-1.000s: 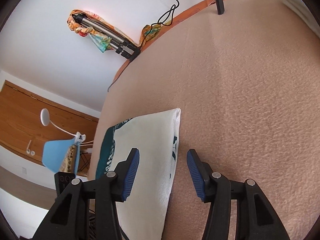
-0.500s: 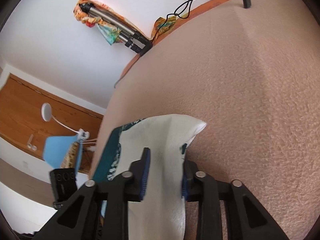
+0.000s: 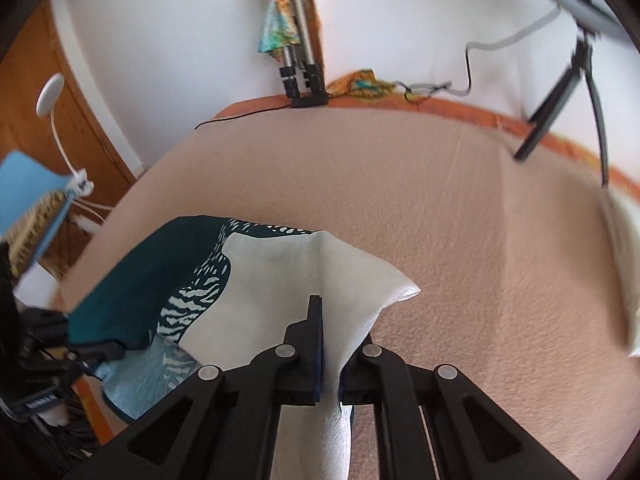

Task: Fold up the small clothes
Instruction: 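Lift the folded shirt with both tools and carry it toward the pillow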

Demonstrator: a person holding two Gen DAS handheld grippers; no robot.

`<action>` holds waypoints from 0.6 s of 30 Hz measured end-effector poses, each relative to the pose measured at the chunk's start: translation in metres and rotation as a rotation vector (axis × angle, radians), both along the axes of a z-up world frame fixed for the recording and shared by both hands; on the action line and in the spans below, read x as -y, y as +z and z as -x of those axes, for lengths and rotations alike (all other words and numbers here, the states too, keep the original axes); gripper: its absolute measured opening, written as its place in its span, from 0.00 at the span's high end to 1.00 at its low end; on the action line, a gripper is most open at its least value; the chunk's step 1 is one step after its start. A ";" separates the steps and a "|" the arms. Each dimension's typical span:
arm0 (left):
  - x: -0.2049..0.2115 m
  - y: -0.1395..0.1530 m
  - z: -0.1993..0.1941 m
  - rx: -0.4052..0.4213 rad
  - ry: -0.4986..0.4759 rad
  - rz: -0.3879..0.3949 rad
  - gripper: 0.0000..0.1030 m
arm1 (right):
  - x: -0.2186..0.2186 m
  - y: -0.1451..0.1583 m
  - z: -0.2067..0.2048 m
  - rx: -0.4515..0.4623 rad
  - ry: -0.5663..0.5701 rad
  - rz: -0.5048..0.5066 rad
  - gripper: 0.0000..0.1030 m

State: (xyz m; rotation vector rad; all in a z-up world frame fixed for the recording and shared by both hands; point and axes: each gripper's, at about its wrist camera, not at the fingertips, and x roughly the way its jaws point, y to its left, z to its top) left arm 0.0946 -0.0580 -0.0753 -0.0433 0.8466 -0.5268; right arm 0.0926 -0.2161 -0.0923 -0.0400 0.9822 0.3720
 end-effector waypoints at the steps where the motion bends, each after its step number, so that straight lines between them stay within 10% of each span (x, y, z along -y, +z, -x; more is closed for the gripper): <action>1: 0.004 0.005 0.002 0.017 -0.002 -0.004 0.96 | -0.004 0.004 0.002 0.016 0.000 0.019 0.98; 18: 0.068 0.050 0.009 0.146 -0.127 0.020 0.96 | 0.040 0.069 0.044 0.183 -0.088 0.089 0.99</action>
